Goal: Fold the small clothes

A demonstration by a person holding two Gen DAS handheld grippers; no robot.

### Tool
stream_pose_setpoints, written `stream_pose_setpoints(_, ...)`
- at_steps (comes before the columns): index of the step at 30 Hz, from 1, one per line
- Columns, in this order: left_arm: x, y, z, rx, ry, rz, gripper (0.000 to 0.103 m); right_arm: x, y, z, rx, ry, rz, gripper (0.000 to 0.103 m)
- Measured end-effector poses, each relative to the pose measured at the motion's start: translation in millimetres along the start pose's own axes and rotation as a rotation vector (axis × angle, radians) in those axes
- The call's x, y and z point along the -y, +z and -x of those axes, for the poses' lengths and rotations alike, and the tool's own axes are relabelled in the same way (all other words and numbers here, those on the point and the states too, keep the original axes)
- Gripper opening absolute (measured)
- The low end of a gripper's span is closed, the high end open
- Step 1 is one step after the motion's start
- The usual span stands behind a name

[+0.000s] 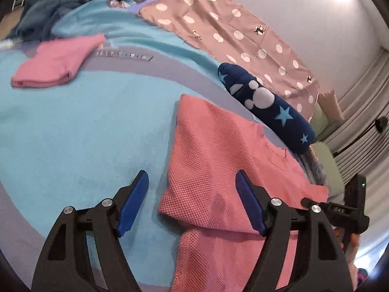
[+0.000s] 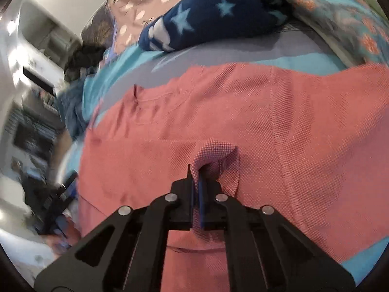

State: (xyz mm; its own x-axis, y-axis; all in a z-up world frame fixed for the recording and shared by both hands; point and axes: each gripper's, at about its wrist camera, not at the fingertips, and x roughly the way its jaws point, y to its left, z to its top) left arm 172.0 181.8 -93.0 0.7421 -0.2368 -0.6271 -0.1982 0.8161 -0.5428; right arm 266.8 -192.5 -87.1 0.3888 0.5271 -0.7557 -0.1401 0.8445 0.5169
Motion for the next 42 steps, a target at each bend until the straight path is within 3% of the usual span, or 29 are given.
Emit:
stream_pose_setpoints(2,6,-1,0,0.002,0.018,-0.034,0.075,3,1,23,0.123,0.013,-0.025,0.003)
stream_pose_setpoints(5,12,-4,-1,0.005,0.056,-0.071,0.075,11,0,45,0.246,-0.124,-0.031,0.004)
stream_pose_setpoints(6,13,-5,-1,0.005,0.066,-0.08,0.075,17,0,42,0.237,-0.133,-0.034,0.012)
stream_pose_setpoints(8,15,-6,-3,0.003,0.075,-0.086,0.074,27,-3,25,0.146,-0.145,-0.05,0.04)
stream_pose_setpoints(9,15,-6,-2,0.003,0.079,-0.088,0.074,31,-7,20,0.118,-0.143,-0.065,0.042)
stream_pose_setpoints(12,15,-7,-1,0.01,0.125,-0.092,0.066,29,-14,35,0.176,-0.139,-0.068,0.043)
stream_pose_setpoints(15,14,-6,-2,0.009,0.192,-0.094,0.039,17,-26,55,0.215,-0.101,-0.02,0.043)
stream_pose_setpoints(18,14,-6,-4,0.0,0.269,-0.108,0.021,12,-42,44,0.102,-0.126,0.048,0.045)
stream_pose_setpoints(19,15,-6,-5,0.0,0.289,-0.114,0.02,16,-50,34,0.045,-0.175,0.056,0.035)
stream_pose_setpoints(20,16,-6,-5,0.003,0.302,-0.121,0.02,20,-54,38,0.049,-0.182,0.054,0.031)
stream_pose_setpoints(21,16,-6,-5,0.004,0.311,-0.128,0.02,25,-58,46,0.075,-0.167,0.03,0.03)
stream_pose_setpoints(24,17,-6,-3,0.01,0.319,-0.136,0.02,58,-72,88,0.208,-0.058,-0.141,0.049)
stream_pose_setpoints(25,16,-5,-1,0.012,0.311,-0.129,0.02,76,-79,104,0.275,-0.058,-0.217,0.068)
stream_pose_setpoints(27,16,-3,8,0.031,0.282,-0.111,0.02,110,-93,131,0.397,-0.134,-0.346,0.074)
stream_pose_setpoints(29,25,-1,21,0.061,0.216,-0.119,0.02,160,-104,156,0.455,-0.167,-0.508,0.074)
stream_pose_setpoints(31,42,0,31,0.07,0.094,-0.141,0.02,205,-115,170,0.482,-0.141,-0.665,0.07)
stream_pose_setpoints(35,83,-6,27,0.036,-0.045,-0.217,0.02,266,-125,186,0.568,-0.097,-0.892,0.064)
stream_pose_setpoints(38,107,-14,5,-0.028,-0.089,-0.243,0.02,295,-114,183,0.598,-0.097,-0.941,0.057)
stream_pose_setpoints(41,116,-23,-23,-0.081,-0.061,-0.24,0.02,317,-112,181,0.652,-0.096,-1.001,0.043)
stream_pose_setpoints(42,116,-26,-29,-0.082,-0.036,-0.248,0.02,322,-113,182,0.671,-0.091,-1.02,0.033)
